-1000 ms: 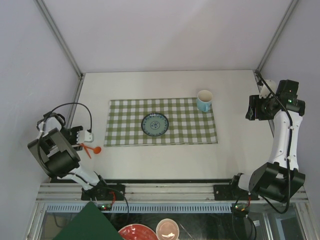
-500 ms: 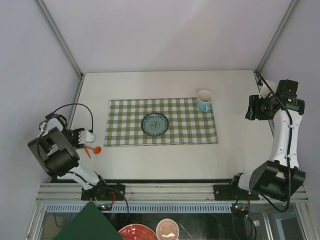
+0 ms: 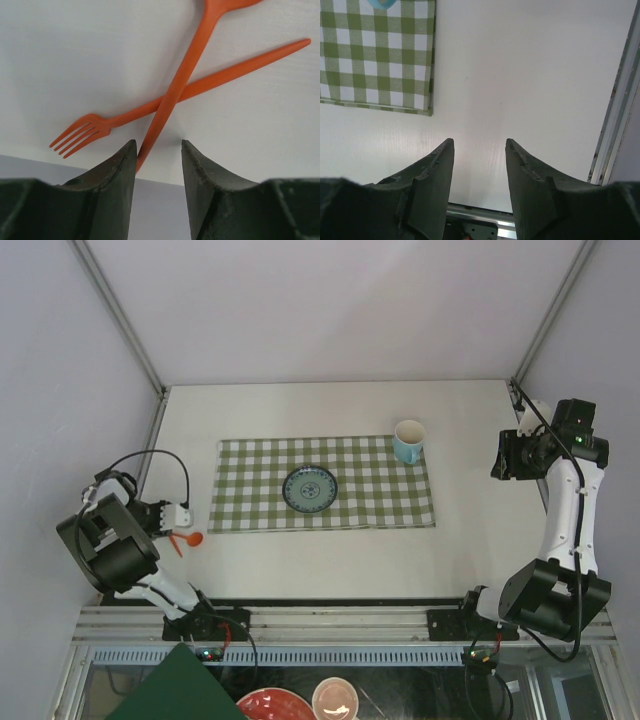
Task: Set the dinner table for one person
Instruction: Pick up the spoon from the center of the board.
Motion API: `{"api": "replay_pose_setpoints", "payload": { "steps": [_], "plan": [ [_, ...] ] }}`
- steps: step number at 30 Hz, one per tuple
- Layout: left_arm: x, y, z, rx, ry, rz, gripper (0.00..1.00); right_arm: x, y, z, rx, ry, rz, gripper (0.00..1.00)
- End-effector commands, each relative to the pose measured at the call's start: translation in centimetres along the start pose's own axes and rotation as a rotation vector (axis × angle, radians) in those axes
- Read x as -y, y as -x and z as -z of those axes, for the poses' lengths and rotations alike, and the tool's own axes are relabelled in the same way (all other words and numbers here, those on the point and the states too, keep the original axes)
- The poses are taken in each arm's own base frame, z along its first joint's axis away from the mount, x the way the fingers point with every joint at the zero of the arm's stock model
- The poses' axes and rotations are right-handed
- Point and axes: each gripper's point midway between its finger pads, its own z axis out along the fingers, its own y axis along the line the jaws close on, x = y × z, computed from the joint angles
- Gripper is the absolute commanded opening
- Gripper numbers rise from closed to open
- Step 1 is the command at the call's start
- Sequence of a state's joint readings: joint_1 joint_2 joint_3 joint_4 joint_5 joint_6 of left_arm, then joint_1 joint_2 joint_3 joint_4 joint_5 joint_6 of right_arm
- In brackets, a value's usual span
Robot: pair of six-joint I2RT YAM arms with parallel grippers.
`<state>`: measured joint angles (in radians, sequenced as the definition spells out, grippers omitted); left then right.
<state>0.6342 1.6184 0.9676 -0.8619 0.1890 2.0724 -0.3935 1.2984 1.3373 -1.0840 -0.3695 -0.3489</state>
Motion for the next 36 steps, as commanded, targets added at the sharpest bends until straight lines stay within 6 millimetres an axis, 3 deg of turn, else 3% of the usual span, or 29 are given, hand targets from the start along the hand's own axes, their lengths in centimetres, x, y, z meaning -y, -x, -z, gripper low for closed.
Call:
{"api": "replay_pose_setpoints", "payload": {
  "steps": [1, 6, 12, 20, 23, 29, 31, 36],
  "plan": [
    [-0.5, 0.8, -0.7, 0.014, 0.014, -0.22, 0.44, -0.2, 0.7, 0.4, 0.036, 0.007, 0.004, 0.46],
    [-0.4, 0.9, -0.8, 0.013, 0.014, -0.213, 0.39, -0.3, 0.6, 0.3, 0.035, 0.016, 0.0, 0.45],
    [-0.9, 0.8, 0.4, -0.001, 0.026, -0.204, 0.28, -0.5, 0.4, -0.1, 0.03, 0.027, -0.004, 0.44],
    [-1.1, 1.4, 2.4, -0.007, 0.017, -0.172, 0.03, -0.7, 0.0, -0.8, 0.018, 0.042, 0.002, 0.44],
    [-0.6, 2.2, 3.3, 0.009, 0.005, -0.16, 0.0, -0.6, -0.2, -0.9, 0.013, 0.044, 0.004, 0.44],
    [-1.1, 5.3, 6.5, 0.038, 0.031, -0.074, 0.0, -0.7, -0.4, -1.2, 0.014, 0.051, 0.016, 0.43],
    [-2.4, 6.9, 7.7, 0.044, 0.047, 0.021, 0.0, -0.8, -0.4, -1.2, 0.014, 0.056, 0.011, 0.43],
    [-5.1, 13.5, 10.0, 0.146, 0.04, 0.193, 0.0, -1.1, -0.6, -1.5, 0.018, 0.072, 0.011, 0.4]
  ]
}}
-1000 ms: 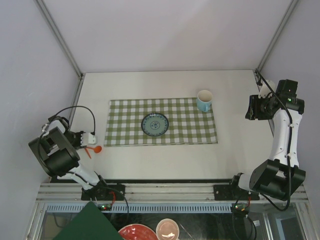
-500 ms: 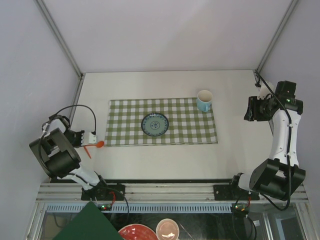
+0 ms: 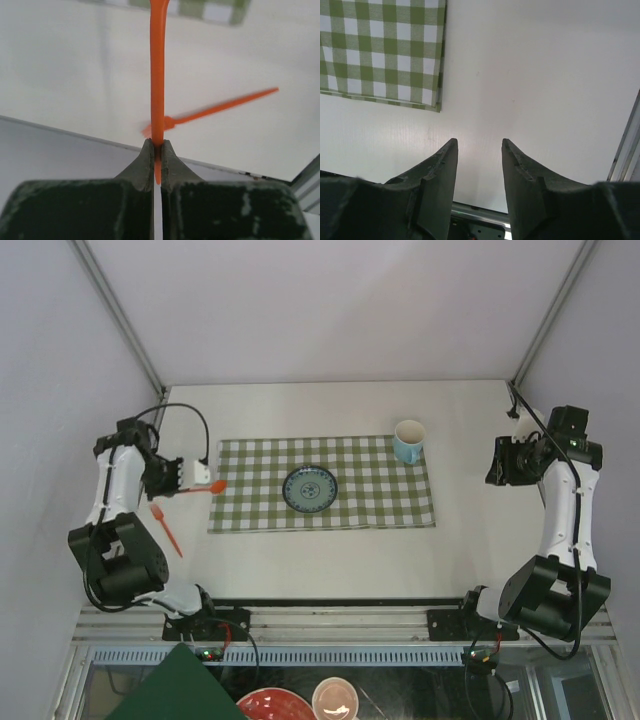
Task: Set the dinner table for one person
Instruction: Pick up the spoon from the center of the board, then place the spoon on the napkin.
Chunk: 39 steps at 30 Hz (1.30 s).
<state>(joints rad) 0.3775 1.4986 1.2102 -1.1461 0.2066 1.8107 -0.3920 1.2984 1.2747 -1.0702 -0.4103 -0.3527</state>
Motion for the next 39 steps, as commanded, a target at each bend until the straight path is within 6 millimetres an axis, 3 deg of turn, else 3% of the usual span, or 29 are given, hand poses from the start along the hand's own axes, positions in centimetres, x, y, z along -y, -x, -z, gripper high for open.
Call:
{"api": "replay_pose_setpoints", "payload": {
  "steps": [1, 4, 8, 14, 21, 24, 26, 32, 34, 39],
  "plan": [
    [-2.1, 6.9, 2.6, 0.13, 0.016, 0.244, 0.0, -0.4, 0.6, -0.3, 0.045, 0.022, 0.026, 0.4],
    [-4.1, 11.8, 2.9, 0.201, -0.002, 0.364, 0.0, -0.5, 0.6, -0.3, 0.055, 0.015, 0.041, 0.38],
    [-3.9, 18.9, 1.6, 0.292, -0.176, 0.439, 0.0, -0.5, -0.7, -0.8, 0.033, 0.013, 0.045, 0.35],
    [-0.2, 30.5, -0.6, 0.443, -0.523, 0.378, 0.0, -0.8, -2.0, -1.9, 0.015, 0.024, 0.068, 0.33],
    [4.7, 41.2, -1.9, 0.58, -0.789, 0.267, 0.0, -1.6, -3.6, -3.2, -0.028, 0.037, 0.104, 0.33],
    [4.3, 45.2, -3.1, 0.638, -0.76, 0.286, 0.0, -2.0, -3.6, -3.1, -0.016, 0.034, 0.113, 0.32],
    [2.6, 47.7, -4.3, 0.687, -0.686, 0.401, 0.0, -2.3, -3.5, -3.0, -0.009, 0.036, 0.118, 0.32],
    [-3.5, 51.6, -7.0, 0.792, -0.36, 0.697, 0.0, -2.6, -3.7, -3.2, -0.015, 0.032, 0.131, 0.31],
    [-5.2, 51.9, -8.2, 0.782, -0.306, 0.786, 0.0, -2.8, -3.7, -3.1, -0.014, 0.027, 0.138, 0.31],
    [-7.8, 52.8, -8.7, 0.803, -0.212, 0.969, 0.0, -2.8, -4.2, -3.2, -0.015, 0.02, 0.14, 0.3]
  ]
}}
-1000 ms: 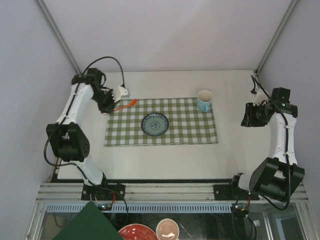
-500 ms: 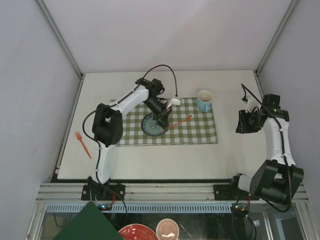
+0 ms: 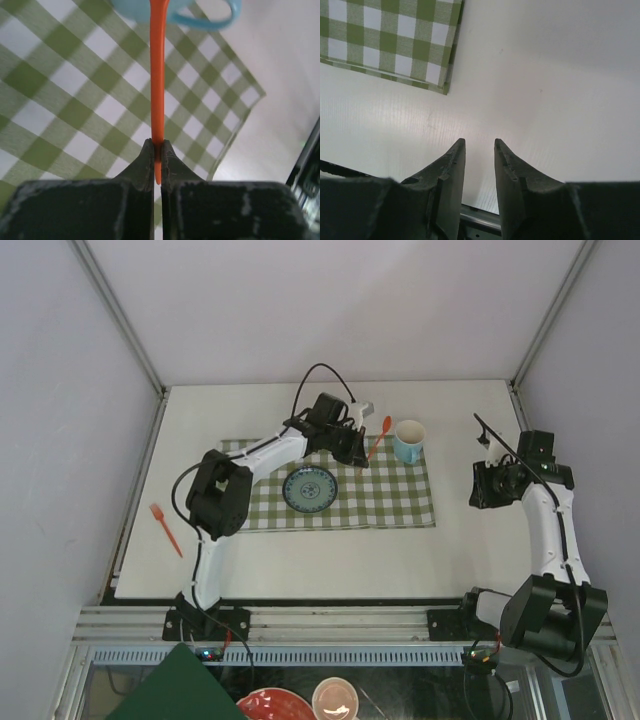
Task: Set the dinner table for one person
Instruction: Place the spoon on the napkin.
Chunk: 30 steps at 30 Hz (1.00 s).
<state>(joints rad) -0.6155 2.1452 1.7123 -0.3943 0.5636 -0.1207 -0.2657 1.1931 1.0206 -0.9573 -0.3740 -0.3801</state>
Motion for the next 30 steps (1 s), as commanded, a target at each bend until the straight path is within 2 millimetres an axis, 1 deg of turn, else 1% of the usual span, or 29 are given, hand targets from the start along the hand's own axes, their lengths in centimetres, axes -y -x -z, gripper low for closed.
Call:
{"api": "replay_pose_setpoints", "payload": {
  "steps": [1, 4, 7, 10, 12, 15, 18, 21, 23, 25, 26, 28, 30],
  "plan": [
    [-1.2, 6.7, -0.3, 0.237, 0.135, 0.171, 0.0, 0.1, 0.5, 0.1, 0.044, -0.031, 0.022, 0.29],
    [-2.0, 7.8, 0.1, 0.281, 0.184, 0.242, 0.0, 0.4, 0.2, -0.3, 0.032, -0.038, 0.017, 0.28],
    [-1.4, 8.4, 1.1, 0.323, 0.198, 0.267, 0.0, 0.5, -0.2, -0.4, 0.029, -0.041, 0.02, 0.26],
    [-0.9, 7.9, 2.4, 0.367, 0.207, 0.315, 0.0, 0.4, -0.3, -0.3, 0.033, -0.04, 0.018, 0.25],
    [-0.7, 6.9, 2.6, 0.353, 0.212, 0.368, 0.0, 0.2, -0.4, -0.2, 0.04, -0.035, 0.018, 0.24],
    [-0.1, 5.0, 2.5, 0.316, 0.209, 0.449, 0.0, -0.1, -0.6, -0.1, 0.048, -0.035, 0.023, 0.24],
    [1.1, 2.9, 2.2, 0.29, 0.22, 0.498, 0.0, -0.3, -1.1, -0.1, 0.049, -0.031, 0.021, 0.24],
    [3.5, 1.0, 1.5, 0.27, 0.22, 0.508, 0.0, -0.1, -1.0, 0.5, 0.078, -0.044, 0.02, 0.22],
    [5.1, 0.1, 0.9, 0.286, 0.196, 0.552, 0.0, -0.2, -0.7, 0.9, 0.099, -0.05, 0.024, 0.21],
    [7.2, -0.6, -0.3, 0.262, 0.161, 0.552, 0.0, -0.3, -0.5, 1.2, 0.116, -0.051, 0.025, 0.21],
    [7.8, -1.0, -1.1, 0.245, 0.159, 0.55, 0.0, -0.4, -0.4, 1.2, 0.12, -0.049, 0.027, 0.21],
    [8.0, -2.5, -2.9, 0.203, 0.164, 0.565, 0.0, -0.3, -0.5, 1.1, 0.112, -0.054, 0.027, 0.21],
    [7.6, -4.3, -4.7, 0.147, 0.165, 0.602, 0.0, -0.3, -0.6, 1.0, 0.107, -0.053, 0.025, 0.21]
  ]
}}
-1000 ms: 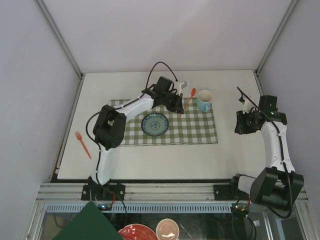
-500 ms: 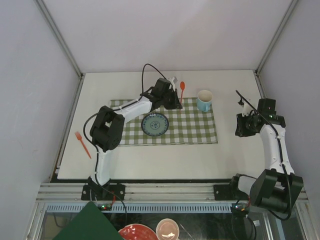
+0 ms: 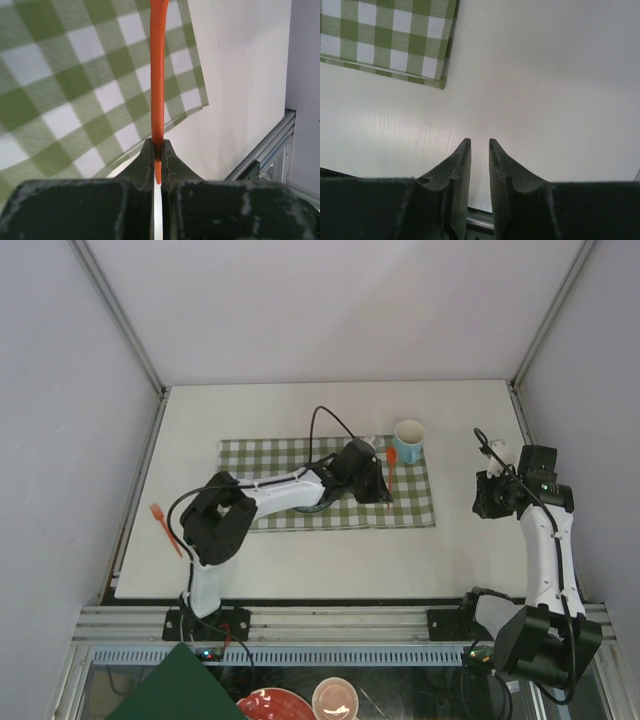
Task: Set the dinner table for one person
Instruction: Place the spoon on the napkin.
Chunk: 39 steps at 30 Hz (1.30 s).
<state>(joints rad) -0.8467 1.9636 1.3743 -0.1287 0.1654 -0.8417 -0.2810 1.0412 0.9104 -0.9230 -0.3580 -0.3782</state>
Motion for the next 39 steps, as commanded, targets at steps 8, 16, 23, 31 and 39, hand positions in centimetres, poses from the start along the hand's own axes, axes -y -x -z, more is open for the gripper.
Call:
{"api": "replay_pose_setpoints", "payload": {
  "steps": [8, 16, 23, 31, 39],
  "plan": [
    [-3.7, -2.5, -3.0, -0.013, 0.1, 0.092, 0.0, 0.1, 1.0, 0.0, 0.039, -0.004, 0.01, 0.21],
    [-4.1, 1.0, -3.7, 0.058, 0.124, 0.082, 0.0, 0.0, 1.1, -0.1, 0.04, -0.001, 0.014, 0.21],
    [-4.9, 3.0, -4.5, 0.082, 0.132, 0.112, 0.0, -0.1, 1.1, -0.1, 0.039, 0.005, 0.015, 0.21],
    [-4.8, 2.4, -5.0, 0.058, 0.12, 0.126, 0.0, -0.2, 1.2, -0.4, 0.03, 0.008, 0.019, 0.21],
    [-4.2, 1.7, -5.0, 0.047, 0.099, 0.139, 0.0, -0.3, 1.1, -0.5, 0.031, 0.008, 0.025, 0.21]
  ]
}}
